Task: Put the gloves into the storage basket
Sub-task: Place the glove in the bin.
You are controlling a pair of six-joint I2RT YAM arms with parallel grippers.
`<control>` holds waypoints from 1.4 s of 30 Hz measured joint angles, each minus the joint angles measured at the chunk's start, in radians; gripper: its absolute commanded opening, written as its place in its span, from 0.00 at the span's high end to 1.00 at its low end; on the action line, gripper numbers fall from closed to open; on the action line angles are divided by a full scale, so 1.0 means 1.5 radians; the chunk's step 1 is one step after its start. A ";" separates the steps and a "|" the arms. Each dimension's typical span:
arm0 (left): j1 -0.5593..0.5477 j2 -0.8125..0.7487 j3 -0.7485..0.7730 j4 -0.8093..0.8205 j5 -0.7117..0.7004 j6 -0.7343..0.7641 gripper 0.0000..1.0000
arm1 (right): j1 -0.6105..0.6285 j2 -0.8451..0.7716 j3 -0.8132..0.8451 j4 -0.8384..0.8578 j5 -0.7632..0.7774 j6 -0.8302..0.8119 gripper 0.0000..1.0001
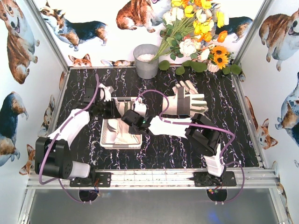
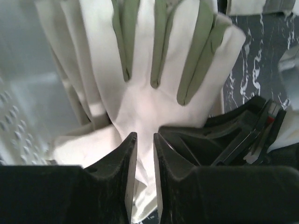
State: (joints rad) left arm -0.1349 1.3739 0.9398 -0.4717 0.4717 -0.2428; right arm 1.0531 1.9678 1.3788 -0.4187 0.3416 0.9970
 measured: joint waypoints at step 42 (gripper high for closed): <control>-0.039 -0.027 -0.134 0.084 -0.047 -0.112 0.77 | 0.001 -0.321 -0.129 -0.023 0.081 -0.146 0.45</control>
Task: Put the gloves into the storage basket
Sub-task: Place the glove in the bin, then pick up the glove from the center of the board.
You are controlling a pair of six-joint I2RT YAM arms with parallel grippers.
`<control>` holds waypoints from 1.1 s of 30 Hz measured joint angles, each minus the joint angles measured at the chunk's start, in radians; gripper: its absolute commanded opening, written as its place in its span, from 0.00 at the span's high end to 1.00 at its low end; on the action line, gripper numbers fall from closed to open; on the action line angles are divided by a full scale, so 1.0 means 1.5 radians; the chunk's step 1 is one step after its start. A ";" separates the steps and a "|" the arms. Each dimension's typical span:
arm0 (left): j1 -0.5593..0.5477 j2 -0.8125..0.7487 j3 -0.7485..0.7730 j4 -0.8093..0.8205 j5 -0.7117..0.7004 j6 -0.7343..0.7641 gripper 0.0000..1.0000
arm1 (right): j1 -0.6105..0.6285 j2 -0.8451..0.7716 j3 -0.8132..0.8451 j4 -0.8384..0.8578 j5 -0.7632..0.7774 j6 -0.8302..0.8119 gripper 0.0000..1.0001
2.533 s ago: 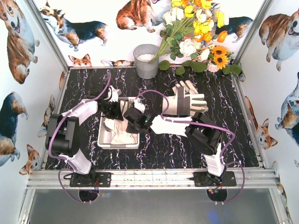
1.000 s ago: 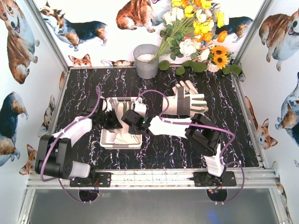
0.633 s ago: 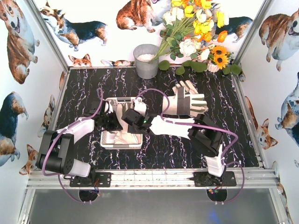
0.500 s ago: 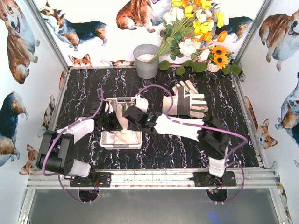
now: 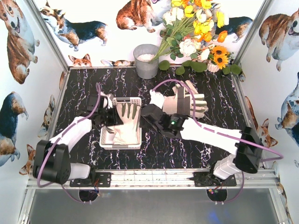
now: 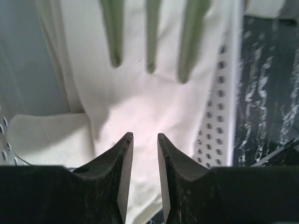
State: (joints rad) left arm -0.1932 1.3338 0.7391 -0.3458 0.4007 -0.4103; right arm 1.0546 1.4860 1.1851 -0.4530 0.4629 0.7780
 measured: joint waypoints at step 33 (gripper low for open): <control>-0.039 -0.188 -0.042 -0.083 -0.049 -0.035 0.42 | -0.275 -0.287 -0.143 -0.118 -0.053 -0.105 0.31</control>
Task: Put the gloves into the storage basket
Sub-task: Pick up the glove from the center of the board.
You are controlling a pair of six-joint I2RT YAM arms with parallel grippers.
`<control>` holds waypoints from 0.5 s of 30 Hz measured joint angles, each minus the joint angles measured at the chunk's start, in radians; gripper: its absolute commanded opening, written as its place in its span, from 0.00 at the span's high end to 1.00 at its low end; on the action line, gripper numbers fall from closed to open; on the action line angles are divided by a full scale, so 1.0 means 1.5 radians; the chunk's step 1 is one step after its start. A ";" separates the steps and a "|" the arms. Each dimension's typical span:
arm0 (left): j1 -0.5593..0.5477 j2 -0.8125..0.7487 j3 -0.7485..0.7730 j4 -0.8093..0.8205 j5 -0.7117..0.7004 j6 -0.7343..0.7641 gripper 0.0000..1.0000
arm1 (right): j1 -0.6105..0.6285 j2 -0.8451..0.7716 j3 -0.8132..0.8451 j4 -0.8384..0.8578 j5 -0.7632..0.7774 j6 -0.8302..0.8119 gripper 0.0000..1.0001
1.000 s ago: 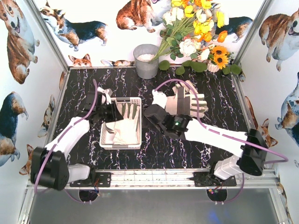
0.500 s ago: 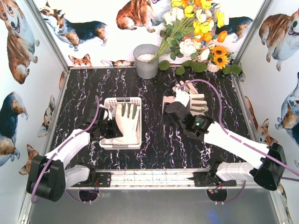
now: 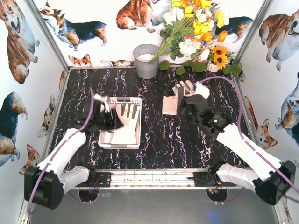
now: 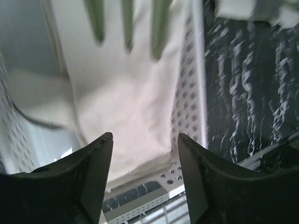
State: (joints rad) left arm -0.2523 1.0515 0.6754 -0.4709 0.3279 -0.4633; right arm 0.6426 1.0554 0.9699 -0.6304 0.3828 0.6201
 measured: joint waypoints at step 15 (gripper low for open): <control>0.114 -0.011 0.191 -0.012 -0.134 0.188 0.19 | -0.299 0.046 -0.170 0.090 -0.236 0.156 0.38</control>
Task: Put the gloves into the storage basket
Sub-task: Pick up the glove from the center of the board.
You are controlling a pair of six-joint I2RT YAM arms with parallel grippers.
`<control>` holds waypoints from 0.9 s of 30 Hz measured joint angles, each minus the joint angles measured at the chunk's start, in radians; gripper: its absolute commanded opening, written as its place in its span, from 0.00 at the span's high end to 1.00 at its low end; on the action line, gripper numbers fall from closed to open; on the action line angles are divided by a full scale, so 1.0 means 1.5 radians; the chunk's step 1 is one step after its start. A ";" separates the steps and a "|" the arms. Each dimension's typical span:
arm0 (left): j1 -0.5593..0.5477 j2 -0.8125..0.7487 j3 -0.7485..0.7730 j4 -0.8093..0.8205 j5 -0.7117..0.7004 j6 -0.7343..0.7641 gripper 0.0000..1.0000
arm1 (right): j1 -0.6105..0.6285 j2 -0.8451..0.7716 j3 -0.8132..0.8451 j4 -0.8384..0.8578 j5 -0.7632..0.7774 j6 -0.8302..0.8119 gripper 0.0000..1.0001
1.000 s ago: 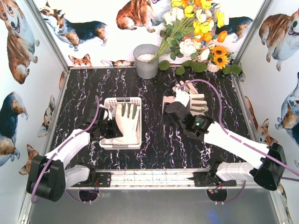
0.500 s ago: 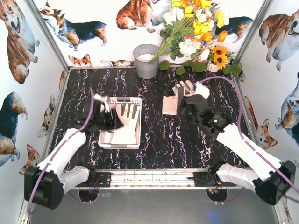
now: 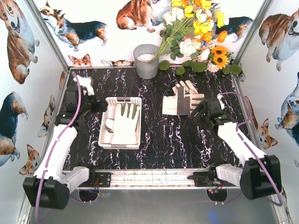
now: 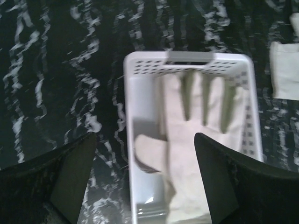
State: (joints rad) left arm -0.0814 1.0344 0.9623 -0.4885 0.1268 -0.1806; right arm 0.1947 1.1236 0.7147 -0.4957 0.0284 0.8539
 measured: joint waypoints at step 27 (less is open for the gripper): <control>0.111 -0.038 -0.132 0.089 -0.066 0.089 0.14 | -0.008 0.283 0.006 0.225 -0.035 0.194 0.62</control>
State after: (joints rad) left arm 0.0856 0.9779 0.7635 -0.3546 0.0273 -0.0471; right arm 0.1822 1.5478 0.7231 -0.1589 -0.0242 1.1442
